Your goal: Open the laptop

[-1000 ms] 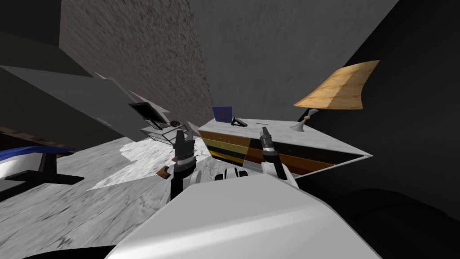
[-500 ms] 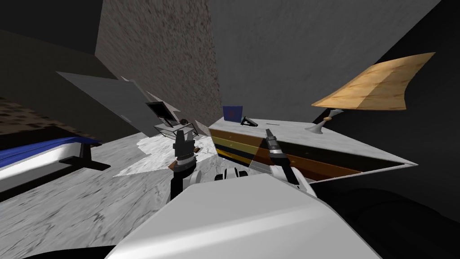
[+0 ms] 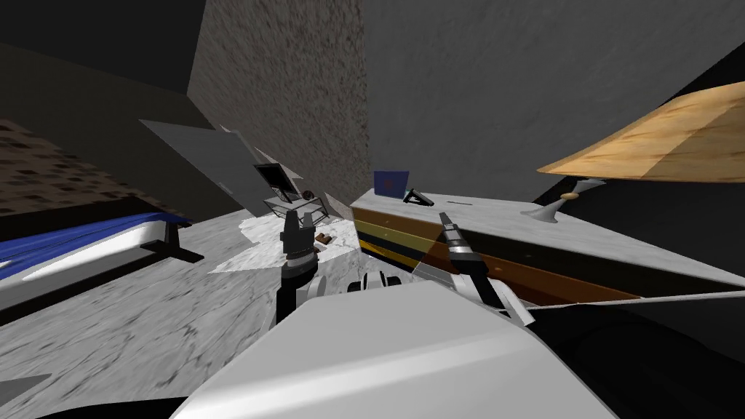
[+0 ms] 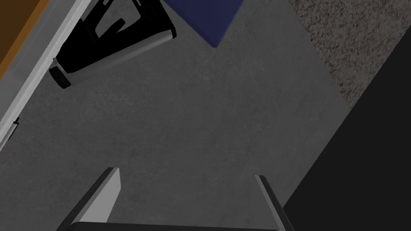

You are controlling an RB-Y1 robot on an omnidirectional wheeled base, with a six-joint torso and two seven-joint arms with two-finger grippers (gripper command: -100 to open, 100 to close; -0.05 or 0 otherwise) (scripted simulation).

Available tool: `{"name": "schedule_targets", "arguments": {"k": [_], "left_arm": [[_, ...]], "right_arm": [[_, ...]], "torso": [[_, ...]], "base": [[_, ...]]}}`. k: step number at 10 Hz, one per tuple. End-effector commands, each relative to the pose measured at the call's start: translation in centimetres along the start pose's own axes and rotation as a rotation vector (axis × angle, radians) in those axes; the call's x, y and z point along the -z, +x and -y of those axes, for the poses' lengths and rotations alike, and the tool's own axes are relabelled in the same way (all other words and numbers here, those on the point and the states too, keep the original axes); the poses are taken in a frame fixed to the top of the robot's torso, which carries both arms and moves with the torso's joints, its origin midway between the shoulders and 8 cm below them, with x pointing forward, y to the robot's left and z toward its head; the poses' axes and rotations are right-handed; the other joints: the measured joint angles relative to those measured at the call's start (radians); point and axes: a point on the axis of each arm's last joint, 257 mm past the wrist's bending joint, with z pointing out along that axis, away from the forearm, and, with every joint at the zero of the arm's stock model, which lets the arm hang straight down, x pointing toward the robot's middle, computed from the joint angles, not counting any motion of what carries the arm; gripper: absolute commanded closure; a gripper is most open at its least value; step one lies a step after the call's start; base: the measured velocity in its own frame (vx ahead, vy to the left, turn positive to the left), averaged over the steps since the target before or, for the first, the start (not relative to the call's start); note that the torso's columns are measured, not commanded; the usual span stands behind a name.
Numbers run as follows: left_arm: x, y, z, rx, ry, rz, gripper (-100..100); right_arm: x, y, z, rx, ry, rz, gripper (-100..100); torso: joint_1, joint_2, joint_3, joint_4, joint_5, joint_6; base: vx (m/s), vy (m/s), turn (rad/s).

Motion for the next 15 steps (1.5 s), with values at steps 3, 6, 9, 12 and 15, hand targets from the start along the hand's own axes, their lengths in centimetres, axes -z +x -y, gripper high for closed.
{"name": "schedule_targets", "arguments": {"k": [3,6,9,12,15], "left_arm": [[0.0,0.0,0.0,0.000,0.000,0.000,0],[0.0,0.0,0.0,0.000,0.000,0.000,0],[0.0,0.0,0.0,0.000,0.000,0.000,0],[0.0,0.0,0.0,0.000,0.000,0.000,0],[0.0,0.0,0.0,0.000,0.000,0.000,0]], "right_arm": [[3.2,-4.5,4.9,0.183,0.175,-0.001,-100],[4.6,-6.9,6.4,0.262,0.237,0.008,-100],[7.3,-10.4,8.8,0.392,0.351,-0.001,-100],[10.1,-14.3,10.4,0.534,0.460,-0.014,-100],[12.4,-18.9,11.1,0.691,0.556,-0.024,-100]], "torso": [[0.002,0.000,0.000,0.000,0.001,0.000],[0.000,0.000,0.000,0.000,0.000,0.000],[0.000,0.001,0.001,0.000,0.000,0.000],[0.002,-0.001,-0.001,0.000,0.001,0.000],[0.001,0.001,0.001,0.000,0.000,0.000]], "base": [[0.068,0.228,0.131],[0.091,0.183,0.064],[0.099,0.152,0.114],[0.144,0.159,0.116],[0.181,0.180,0.123]]}}
